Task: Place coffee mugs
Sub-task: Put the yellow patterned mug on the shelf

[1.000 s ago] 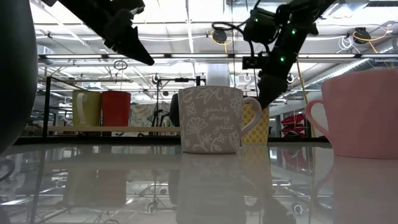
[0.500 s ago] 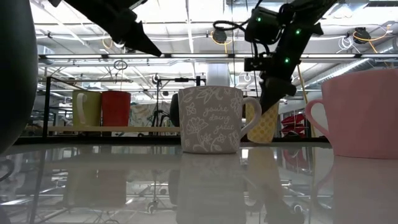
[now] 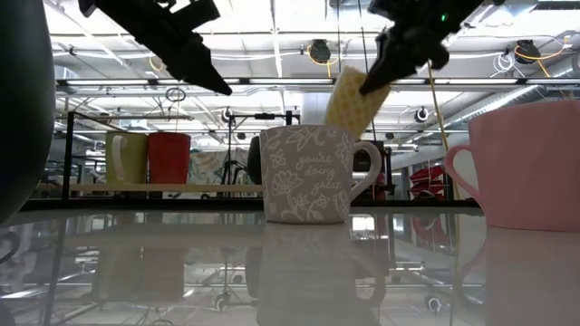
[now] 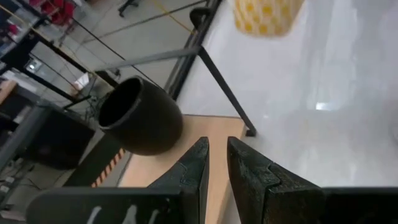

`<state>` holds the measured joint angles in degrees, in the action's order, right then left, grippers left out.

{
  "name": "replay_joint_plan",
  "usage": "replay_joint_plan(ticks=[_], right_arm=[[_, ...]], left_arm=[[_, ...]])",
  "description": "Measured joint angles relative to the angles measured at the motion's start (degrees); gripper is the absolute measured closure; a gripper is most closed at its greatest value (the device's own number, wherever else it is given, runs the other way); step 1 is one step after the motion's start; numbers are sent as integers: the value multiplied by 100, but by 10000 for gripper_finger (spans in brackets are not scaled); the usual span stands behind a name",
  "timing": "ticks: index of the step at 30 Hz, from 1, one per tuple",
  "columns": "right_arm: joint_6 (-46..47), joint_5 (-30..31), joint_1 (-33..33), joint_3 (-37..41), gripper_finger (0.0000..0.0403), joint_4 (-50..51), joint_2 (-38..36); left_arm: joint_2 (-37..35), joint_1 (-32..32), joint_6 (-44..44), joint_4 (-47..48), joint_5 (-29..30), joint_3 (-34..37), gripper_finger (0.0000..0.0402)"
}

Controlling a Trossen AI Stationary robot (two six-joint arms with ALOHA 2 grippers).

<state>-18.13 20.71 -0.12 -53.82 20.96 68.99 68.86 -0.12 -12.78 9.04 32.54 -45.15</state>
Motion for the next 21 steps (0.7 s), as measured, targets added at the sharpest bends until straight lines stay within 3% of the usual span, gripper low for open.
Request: replay_joint_plan(ticks=[4, 8, 13, 18, 21], right_arm=[[-13, -265, 124, -2, 389, -227, -206], [88, -1410, 133, -2, 389, -637, -218], [172, -2892, 186, -2, 388, -1276, -106], [518, -3932, 272, -11, 388, -2182, 187], [1005, -4442, 287, -11, 388, -2536, 490]], left_arm=[[25, -133, 204, 44, -198, 0, 338], [71, -267, 449, -163, -733, 3, 323], [62, -535, 487, -622, -915, -2, 251], [62, -878, 262, -1237, -897, -2, 162], [59, -986, 105, -1653, -863, -4, 130]])
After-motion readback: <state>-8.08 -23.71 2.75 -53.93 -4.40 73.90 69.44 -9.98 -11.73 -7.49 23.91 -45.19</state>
